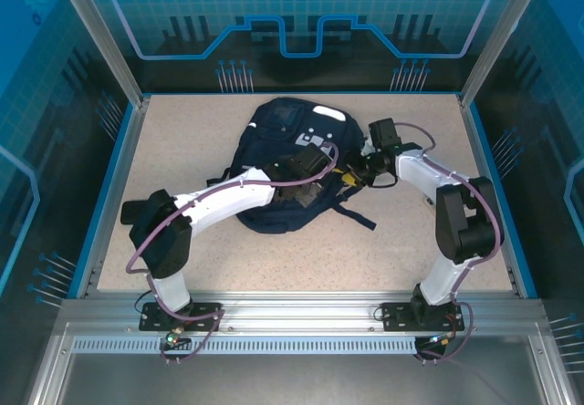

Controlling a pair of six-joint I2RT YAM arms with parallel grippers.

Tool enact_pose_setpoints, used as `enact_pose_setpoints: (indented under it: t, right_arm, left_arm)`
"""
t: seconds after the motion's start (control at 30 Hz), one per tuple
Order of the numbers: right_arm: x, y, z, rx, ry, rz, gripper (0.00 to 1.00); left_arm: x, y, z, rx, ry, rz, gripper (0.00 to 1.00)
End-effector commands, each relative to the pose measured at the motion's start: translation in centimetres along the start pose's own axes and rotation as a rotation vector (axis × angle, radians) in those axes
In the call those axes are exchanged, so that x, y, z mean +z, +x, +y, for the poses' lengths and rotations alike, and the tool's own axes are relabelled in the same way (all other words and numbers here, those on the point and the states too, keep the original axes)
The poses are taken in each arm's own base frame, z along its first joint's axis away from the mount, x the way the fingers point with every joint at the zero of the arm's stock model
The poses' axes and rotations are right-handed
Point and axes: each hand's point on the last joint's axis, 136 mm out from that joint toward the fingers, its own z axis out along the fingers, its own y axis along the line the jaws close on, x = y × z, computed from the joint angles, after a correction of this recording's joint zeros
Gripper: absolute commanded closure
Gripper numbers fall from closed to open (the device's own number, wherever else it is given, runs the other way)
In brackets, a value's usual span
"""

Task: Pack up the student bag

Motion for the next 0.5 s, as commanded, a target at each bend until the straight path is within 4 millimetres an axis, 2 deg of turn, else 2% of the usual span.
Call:
enact_pose_setpoints:
  t: [0.0,0.2,0.33,0.47]
  right_arm:
    - [0.57,-0.68,1.98,-0.006,-0.043,-0.001,0.53]
    - [0.68,-1.33,2.06,-0.022,-0.034,-0.018,0.57]
    - [0.93,-1.21,1.9,-0.026,-0.032,-0.007,0.65]
    - [0.97,-0.95,1.72,-0.03,-0.041,0.003,0.6]
  left_arm:
    - [-2.31,-1.99,0.41,-0.053,0.023,-0.095,1.0]
    - [-2.34,-1.92,0.31,-0.06,0.03,-0.098,1.0]
    - [-2.44,-1.97,0.33,-0.066,0.031,-0.103,1.0]
    - [-2.51,-1.89,0.27,-0.07,0.035,-0.106,1.0]
